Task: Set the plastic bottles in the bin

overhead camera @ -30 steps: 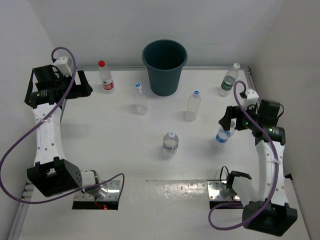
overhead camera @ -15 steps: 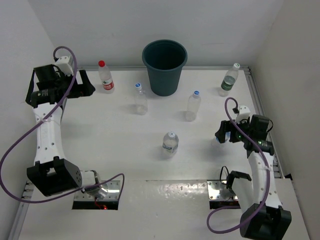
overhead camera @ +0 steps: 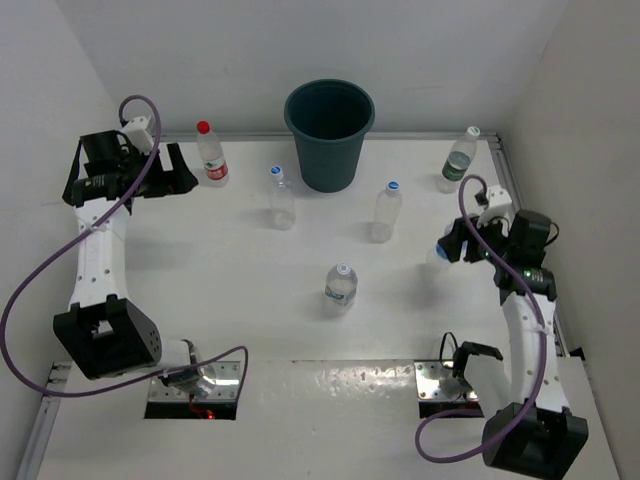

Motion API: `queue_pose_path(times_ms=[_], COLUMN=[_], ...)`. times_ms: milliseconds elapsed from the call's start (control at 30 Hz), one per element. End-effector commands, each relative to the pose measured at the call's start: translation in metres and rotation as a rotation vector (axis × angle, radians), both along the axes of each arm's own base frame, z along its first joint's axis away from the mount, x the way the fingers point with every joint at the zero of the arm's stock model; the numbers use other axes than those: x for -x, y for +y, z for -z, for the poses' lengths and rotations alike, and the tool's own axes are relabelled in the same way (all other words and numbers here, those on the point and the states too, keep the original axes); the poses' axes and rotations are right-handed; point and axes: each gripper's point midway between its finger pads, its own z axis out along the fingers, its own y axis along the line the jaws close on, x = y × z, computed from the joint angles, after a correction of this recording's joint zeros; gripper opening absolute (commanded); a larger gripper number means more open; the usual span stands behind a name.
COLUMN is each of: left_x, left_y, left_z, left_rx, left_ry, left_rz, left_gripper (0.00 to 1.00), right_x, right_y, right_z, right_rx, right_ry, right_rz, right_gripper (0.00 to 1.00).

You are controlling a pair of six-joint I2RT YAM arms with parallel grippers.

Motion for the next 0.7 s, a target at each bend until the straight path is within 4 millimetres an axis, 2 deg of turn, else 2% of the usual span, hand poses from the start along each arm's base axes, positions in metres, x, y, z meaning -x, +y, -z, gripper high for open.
queue_pose_path(times_ms=[0, 33, 67, 133, 167, 200, 233, 267, 300, 333, 367, 400, 433, 467, 500, 567, 600, 633, 667], left_x=[-0.013, -0.016, -0.017, -0.02, -0.025, -0.026, -0.027, -0.031, -0.032, -0.034, -0.037, -0.037, -0.039, -0.039, -0.042, -0.044, -0.048, -0.049, -0.05], left_y=[-0.007, -0.006, -0.006, -0.005, -0.006, -0.006, -0.006, -0.003, -0.003, -0.004, -0.001, -0.001, 0.0, 0.001, 0.002, -0.002, -0.001, -0.007, -0.007], left_z=[-0.014, -0.013, -0.011, -0.014, -0.014, -0.012, -0.015, -0.018, -0.017, -0.018, -0.017, -0.012, -0.012, -0.013, -0.012, -0.011, -0.013, -0.016, -0.012], left_rx=[0.001, 0.001, 0.008, 0.009, 0.002, 0.001, 0.005, -0.006, -0.007, -0.015, -0.027, -0.027, -0.029, -0.038, -0.035, -0.018, -0.024, -0.01, -0.007], left_ry=[-0.083, -0.083, -0.083, -0.1, -0.11, -0.112, -0.121, -0.141, -0.145, -0.152, -0.163, -0.162, -0.171, -0.184, -0.202, -0.218, -0.24, -0.248, -0.239], left_rz=[0.043, 0.043, 0.038, 0.034, 0.036, 0.036, 0.031, 0.024, 0.024, 0.023, 0.01, 0.01, 0.01, 0.002, -0.002, 0.016, 0.017, 0.032, 0.032], left_gripper=[1.0, 1.0, 1.0, 1.0, 1.0, 1.0, 1.0, 1.0, 1.0, 1.0, 1.0, 1.0, 1.0, 1.0, 1.0, 1.0, 1.0, 1.0, 1.0], right_x=[-0.041, -0.047, -0.06, -0.081, -0.085, -0.108, -0.114, -0.131, -0.141, -0.148, -0.171, -0.178, -0.198, -0.208, -0.226, -0.243, -0.245, -0.264, -0.267], right_y=[0.003, 0.004, 0.007, 0.01, 0.022, 0.023, 0.029, 0.039, 0.052, 0.065, 0.07, 0.099, 0.107, 0.111, 0.134, 0.144, 0.163, 0.172, 0.184], right_z=[-0.097, -0.113, -0.155, -0.17, -0.214, -0.229, -0.266, -0.266, -0.312, -0.32, -0.309, -0.34, -0.329, -0.332, -0.33, -0.324, -0.329, -0.303, -0.305], right_rx=[-0.022, -0.051, -0.064, -0.114, -0.132, -0.148, -0.15, -0.185, -0.186, -0.194, -0.194, -0.205, -0.211, -0.213, -0.228, -0.222, -0.221, -0.218, -0.227], right_ry=[-0.25, -0.277, -0.347, -0.342, -0.419, -0.42, -0.483, -0.455, -0.536, -0.543, -0.51, -0.565, -0.536, -0.547, -0.56, -0.574, -0.617, -0.58, -0.602], right_rz=[-0.033, -0.022, -0.031, -0.032, -0.066, -0.076, -0.098, -0.112, -0.154, -0.167, -0.175, -0.237, -0.243, -0.223, -0.255, -0.231, -0.247, -0.246, -0.257], right_gripper=[0.29, 0.29, 0.28, 0.26, 0.26, 0.26, 0.26, 0.26, 0.26, 0.25, 0.24, 0.24, 0.24, 0.22, 0.22, 0.21, 0.2, 0.2, 0.2])
